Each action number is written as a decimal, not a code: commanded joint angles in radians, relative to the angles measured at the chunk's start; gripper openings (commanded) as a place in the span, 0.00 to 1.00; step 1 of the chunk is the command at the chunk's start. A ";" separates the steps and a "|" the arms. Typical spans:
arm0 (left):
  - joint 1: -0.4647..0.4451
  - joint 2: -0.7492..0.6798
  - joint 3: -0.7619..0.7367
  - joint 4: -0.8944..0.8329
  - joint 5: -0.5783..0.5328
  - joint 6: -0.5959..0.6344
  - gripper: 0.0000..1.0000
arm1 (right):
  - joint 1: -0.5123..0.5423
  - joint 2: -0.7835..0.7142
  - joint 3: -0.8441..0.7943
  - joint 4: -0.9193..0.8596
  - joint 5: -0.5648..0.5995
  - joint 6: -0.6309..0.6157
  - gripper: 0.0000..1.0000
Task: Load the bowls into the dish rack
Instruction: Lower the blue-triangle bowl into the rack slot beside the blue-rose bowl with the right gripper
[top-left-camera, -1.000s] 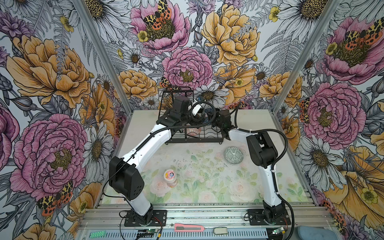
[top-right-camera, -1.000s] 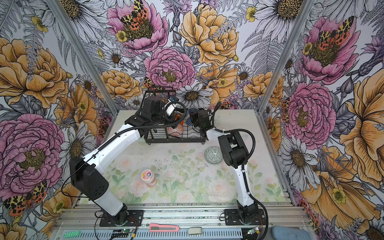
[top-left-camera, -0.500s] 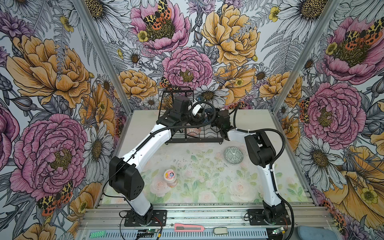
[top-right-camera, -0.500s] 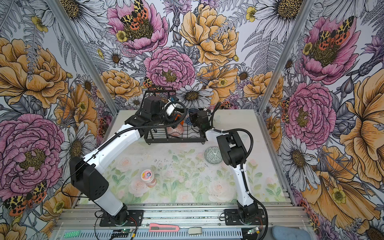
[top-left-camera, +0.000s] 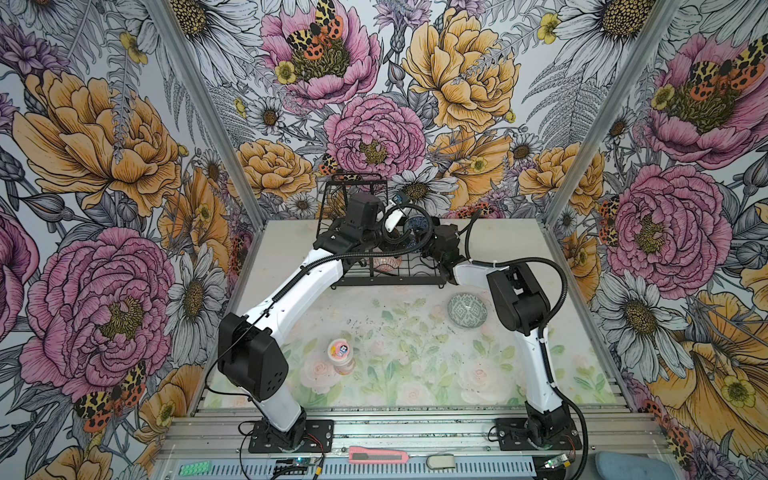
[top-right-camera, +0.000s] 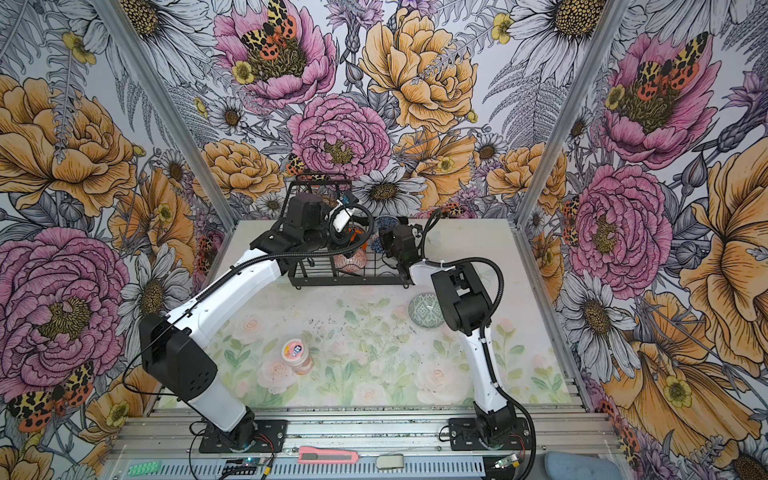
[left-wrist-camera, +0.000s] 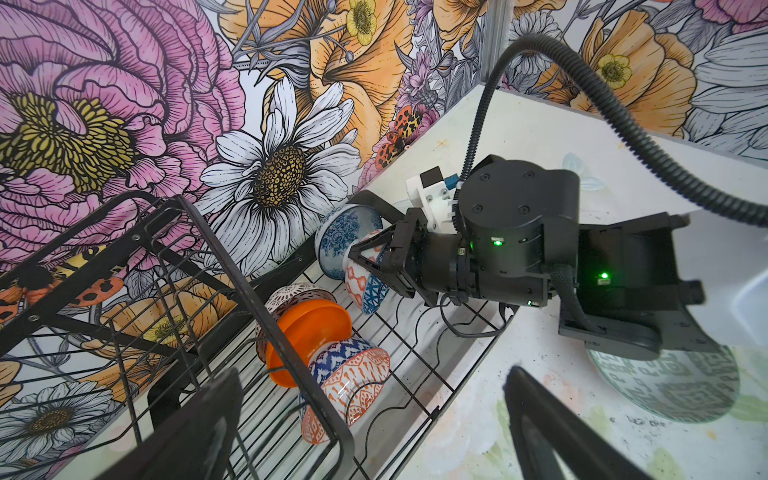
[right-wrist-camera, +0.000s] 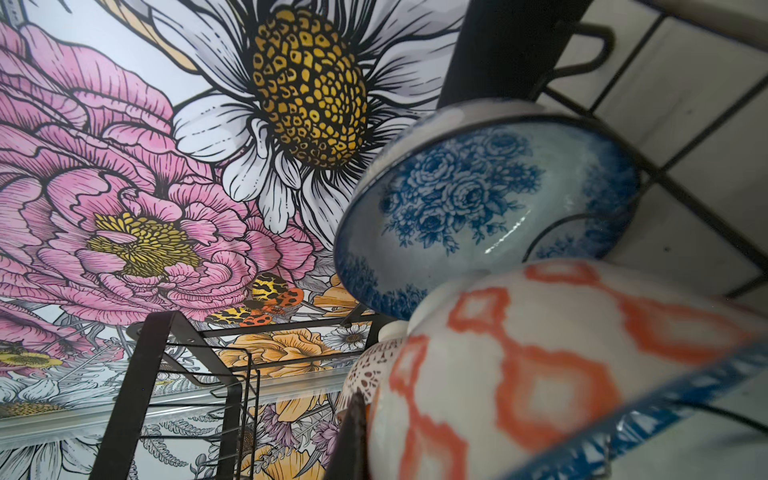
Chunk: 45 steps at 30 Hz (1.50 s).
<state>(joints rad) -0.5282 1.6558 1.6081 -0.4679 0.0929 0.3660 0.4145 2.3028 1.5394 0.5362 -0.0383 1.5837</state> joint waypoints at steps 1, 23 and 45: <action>-0.012 -0.038 -0.018 0.016 -0.005 -0.012 0.98 | 0.021 -0.056 -0.040 -0.058 0.048 0.052 0.00; -0.022 -0.035 -0.016 0.014 -0.014 -0.010 0.99 | 0.014 -0.049 -0.038 -0.127 0.034 0.145 0.13; -0.032 0.001 0.016 0.020 -0.017 -0.019 0.99 | -0.014 -0.051 0.038 -0.120 -0.027 0.089 0.34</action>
<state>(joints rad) -0.5545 1.6493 1.5894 -0.4675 0.0925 0.3626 0.4107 2.2776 1.5387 0.4263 -0.0467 1.7027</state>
